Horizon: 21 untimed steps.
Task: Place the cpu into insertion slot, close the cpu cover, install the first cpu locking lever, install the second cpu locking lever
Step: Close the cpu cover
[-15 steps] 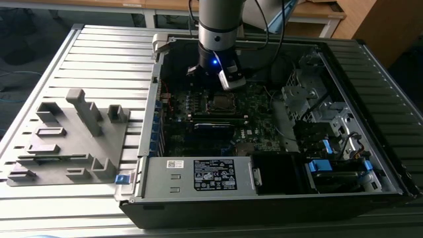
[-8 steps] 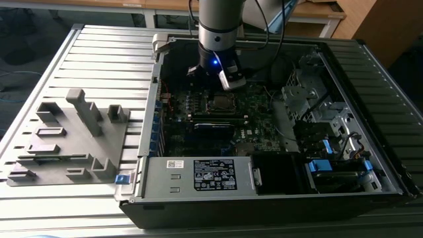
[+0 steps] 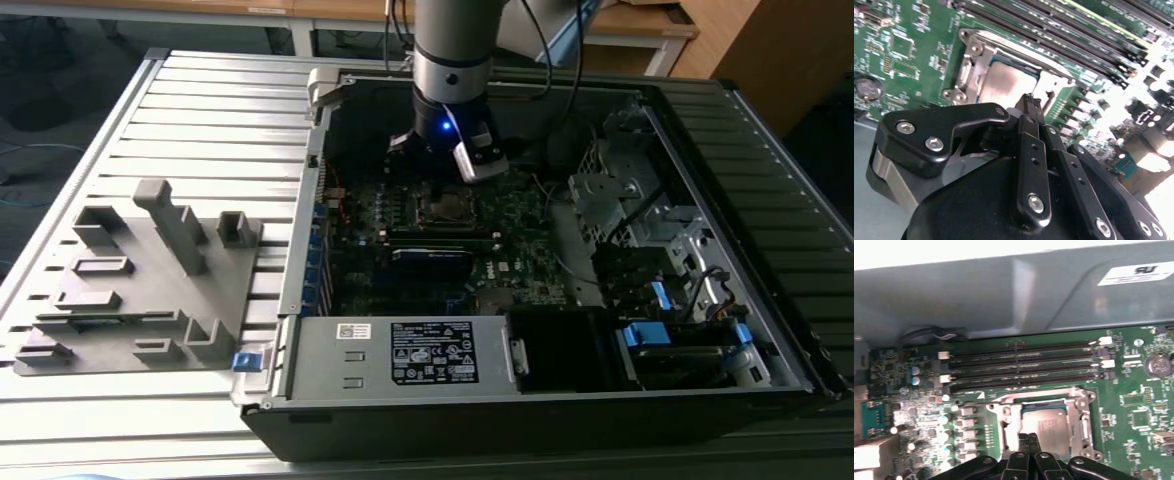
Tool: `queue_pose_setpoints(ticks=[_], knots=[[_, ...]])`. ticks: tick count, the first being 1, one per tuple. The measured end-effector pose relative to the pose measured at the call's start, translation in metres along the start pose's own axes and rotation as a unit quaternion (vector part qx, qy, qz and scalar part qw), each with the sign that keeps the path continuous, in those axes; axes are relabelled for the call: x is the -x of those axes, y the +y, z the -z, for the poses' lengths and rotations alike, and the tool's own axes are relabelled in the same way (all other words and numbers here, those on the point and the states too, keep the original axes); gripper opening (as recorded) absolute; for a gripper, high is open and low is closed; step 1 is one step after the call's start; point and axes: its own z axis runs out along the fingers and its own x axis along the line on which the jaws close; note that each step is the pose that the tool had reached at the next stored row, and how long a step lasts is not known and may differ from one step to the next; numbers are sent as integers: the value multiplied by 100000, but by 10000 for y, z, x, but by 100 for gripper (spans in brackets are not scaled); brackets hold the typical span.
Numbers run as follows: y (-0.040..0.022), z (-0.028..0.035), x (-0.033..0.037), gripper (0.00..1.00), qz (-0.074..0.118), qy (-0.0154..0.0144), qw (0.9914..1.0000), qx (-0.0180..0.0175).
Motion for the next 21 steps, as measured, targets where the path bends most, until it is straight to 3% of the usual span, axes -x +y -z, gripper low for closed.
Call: queue_pose_setpoints(ticks=[6, 21], knots=[[13, -5, 121, 11, 2, 2, 100000, -1], [17, 25, 127, 11, -2, -8, 100000, 18]])
